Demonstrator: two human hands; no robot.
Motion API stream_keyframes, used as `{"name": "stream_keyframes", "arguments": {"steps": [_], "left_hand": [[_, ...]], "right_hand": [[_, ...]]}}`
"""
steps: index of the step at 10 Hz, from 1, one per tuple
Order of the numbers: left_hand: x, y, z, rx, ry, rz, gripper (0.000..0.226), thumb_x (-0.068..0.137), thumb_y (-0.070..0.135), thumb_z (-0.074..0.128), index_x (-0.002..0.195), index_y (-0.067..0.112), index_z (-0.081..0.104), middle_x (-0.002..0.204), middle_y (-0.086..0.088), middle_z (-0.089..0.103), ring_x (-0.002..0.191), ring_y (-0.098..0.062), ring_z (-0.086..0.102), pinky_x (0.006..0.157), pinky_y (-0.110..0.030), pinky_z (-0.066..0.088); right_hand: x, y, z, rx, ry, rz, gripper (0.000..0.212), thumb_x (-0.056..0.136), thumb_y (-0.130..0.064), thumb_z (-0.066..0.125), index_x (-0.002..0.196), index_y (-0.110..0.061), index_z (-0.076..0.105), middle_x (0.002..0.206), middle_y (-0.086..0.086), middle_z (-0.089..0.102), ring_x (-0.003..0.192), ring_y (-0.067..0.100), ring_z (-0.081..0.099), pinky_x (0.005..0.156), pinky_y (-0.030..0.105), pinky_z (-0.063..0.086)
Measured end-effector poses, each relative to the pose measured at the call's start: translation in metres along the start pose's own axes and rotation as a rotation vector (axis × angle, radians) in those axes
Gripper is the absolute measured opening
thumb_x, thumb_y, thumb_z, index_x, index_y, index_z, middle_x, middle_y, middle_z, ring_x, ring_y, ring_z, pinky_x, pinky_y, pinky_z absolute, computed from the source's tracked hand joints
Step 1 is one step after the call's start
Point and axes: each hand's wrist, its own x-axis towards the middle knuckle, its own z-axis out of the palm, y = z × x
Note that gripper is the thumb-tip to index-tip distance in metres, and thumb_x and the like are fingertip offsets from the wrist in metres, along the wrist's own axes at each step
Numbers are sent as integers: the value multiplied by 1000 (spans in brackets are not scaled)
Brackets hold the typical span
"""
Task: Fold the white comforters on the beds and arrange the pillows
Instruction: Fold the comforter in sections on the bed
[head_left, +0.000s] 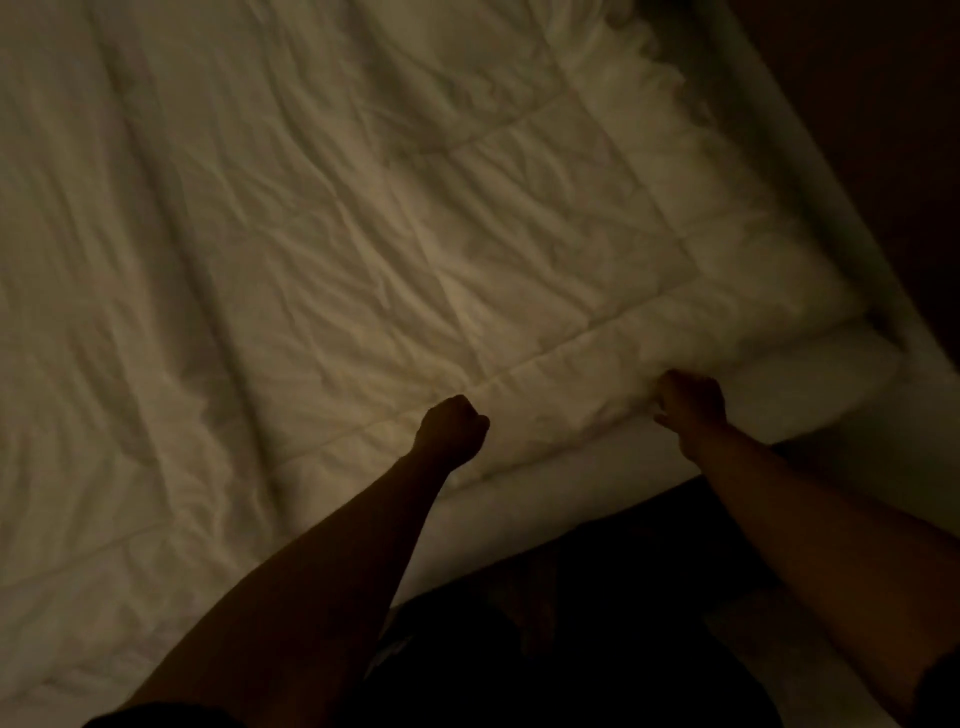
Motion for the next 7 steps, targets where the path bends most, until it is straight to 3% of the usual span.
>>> {"name": "stream_keyframes", "arguments": {"steps": [1,2,3,4,5,6,7], "left_hand": [[18,93,43,194,62,222,52,92,42,53,133,11,48,133,-12,47,119,-30,48,98,-42,46],[29,144,70,322,68,359,65,90,53,51,141,15,36,141,-10,38,125,-31,42,99,-44,43],[37,191,102,443,26,393,95,76,72,55,147,19,21,149,-10,24,131,-34,33,97,-51,43],[44,203,118,550,-35,325,105,71,70,64,148,18,17,149,-13,20,130,-40,31,92,-54,46],[54,202,122,610,65,317,76,79,35,72,140,15,30,138,-15,36,116,-38,43,82,-49,52],[58,196,110,488,80,369,56,87,25,59,138,17,35,135,-13,41,115,-36,47,86,-45,50],[58,169,84,269,-32,378,59,91,28,55,145,23,32,143,-7,39,124,-33,46,101,-45,44]], "right_hand": [[51,-23,-57,271,101,48,50,80,-29,68,122,-3,59,112,16,66,91,26,67,71,37,59],[83,-34,-87,422,163,30,63,80,-39,71,131,-6,53,111,12,64,80,21,66,65,36,60],[114,-49,-111,598,240,-18,80,74,-50,77,139,-15,48,128,9,57,101,24,64,72,37,58],[118,-57,-119,637,220,-40,69,83,-51,69,139,-16,50,135,7,56,105,16,62,78,32,55],[118,-57,-103,759,31,-13,45,104,-29,44,146,-13,39,141,-3,49,75,-12,63,67,11,51],[105,-58,-91,787,-64,-3,39,107,-22,38,146,-20,37,120,-9,57,69,-13,65,63,10,52],[72,-73,-60,923,-178,25,45,104,-30,41,147,-17,39,101,-9,59,80,2,67,71,21,58]]}}
